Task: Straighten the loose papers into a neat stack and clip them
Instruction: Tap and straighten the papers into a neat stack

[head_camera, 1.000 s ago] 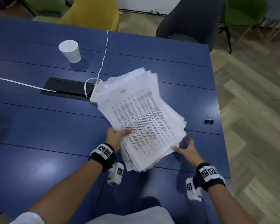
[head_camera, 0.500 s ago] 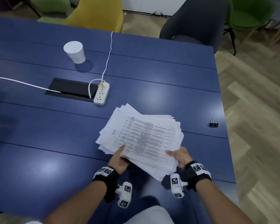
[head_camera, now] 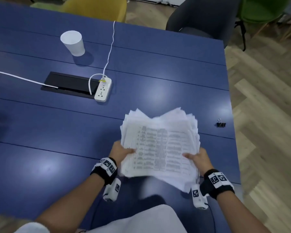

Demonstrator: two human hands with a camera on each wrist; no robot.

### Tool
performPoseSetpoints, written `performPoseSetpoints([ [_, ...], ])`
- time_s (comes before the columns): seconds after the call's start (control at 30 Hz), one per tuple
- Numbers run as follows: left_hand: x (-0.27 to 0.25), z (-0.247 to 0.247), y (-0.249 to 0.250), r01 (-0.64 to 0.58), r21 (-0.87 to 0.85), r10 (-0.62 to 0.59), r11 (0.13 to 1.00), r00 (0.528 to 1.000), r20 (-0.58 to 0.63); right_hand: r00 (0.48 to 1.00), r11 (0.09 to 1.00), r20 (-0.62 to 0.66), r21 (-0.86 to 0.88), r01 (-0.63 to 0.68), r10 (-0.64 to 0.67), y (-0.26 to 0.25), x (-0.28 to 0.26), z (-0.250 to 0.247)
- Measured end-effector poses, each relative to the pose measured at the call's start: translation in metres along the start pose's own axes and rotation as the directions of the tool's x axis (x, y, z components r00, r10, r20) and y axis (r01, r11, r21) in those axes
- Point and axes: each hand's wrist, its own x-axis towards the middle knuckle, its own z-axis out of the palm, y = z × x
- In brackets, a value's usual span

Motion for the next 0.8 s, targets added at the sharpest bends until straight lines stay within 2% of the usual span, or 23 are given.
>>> performPoseSetpoints([
  [0.07,-0.008,0.004,0.028,-0.17,-0.065,0.169,0.983,0.986,-0.014,0.988,0.99,-0.083,0.044,0.132,-0.128,-0.02,-0.012,-0.003],
  [0.13,-0.02,0.004,0.054,-0.338,-0.079,0.332,0.938,0.94,-0.078,0.956,0.956,-0.16,0.125,0.265,-0.244,-0.037,-0.03,-0.007],
  [0.23,-0.026,-0.007,0.065,-0.479,-0.082,0.472,0.874,0.877,-0.089,0.924,0.906,-0.148,0.191,0.377,-0.353,-0.037,-0.044,-0.016],
  [0.3,-0.021,-0.015,0.059,-0.489,-0.071,0.487,0.869,0.872,-0.045,0.918,0.911,-0.162,0.147,0.385,-0.362,-0.027,-0.041,-0.017],
  [0.4,-0.011,-0.01,0.046,-0.426,0.015,0.426,0.905,0.904,-0.021,0.924,0.92,-0.155,0.129,0.37,-0.35,-0.016,-0.035,-0.007],
  [0.47,-0.006,-0.009,0.043,-0.376,0.009,0.376,0.926,0.926,-0.013,0.933,0.922,-0.128,0.154,0.355,-0.338,-0.013,-0.031,-0.005],
  [0.57,0.002,-0.017,0.043,-0.354,0.04,0.352,0.934,0.934,0.056,0.927,0.917,-0.109,0.139,0.373,-0.36,-0.012,-0.027,-0.011],
  [0.6,0.005,-0.015,0.043,-0.351,0.055,0.349,0.935,0.936,0.048,0.921,0.915,-0.109,0.122,0.385,-0.373,-0.01,-0.024,-0.01],
  [0.67,0.008,-0.004,0.046,-0.338,0.068,0.342,0.939,0.938,-0.054,0.913,0.908,-0.133,0.121,0.402,-0.387,-0.013,-0.02,-0.003],
  [0.73,0.008,0.007,0.052,-0.371,0.077,0.379,0.925,0.913,-0.154,0.896,0.892,-0.164,0.124,0.434,-0.413,-0.022,-0.02,0.0],
  [0.8,0.008,0.001,0.061,-0.473,0.174,0.497,0.863,0.857,-0.138,0.875,0.879,-0.14,0.055,0.474,-0.463,-0.027,-0.022,-0.011],
])
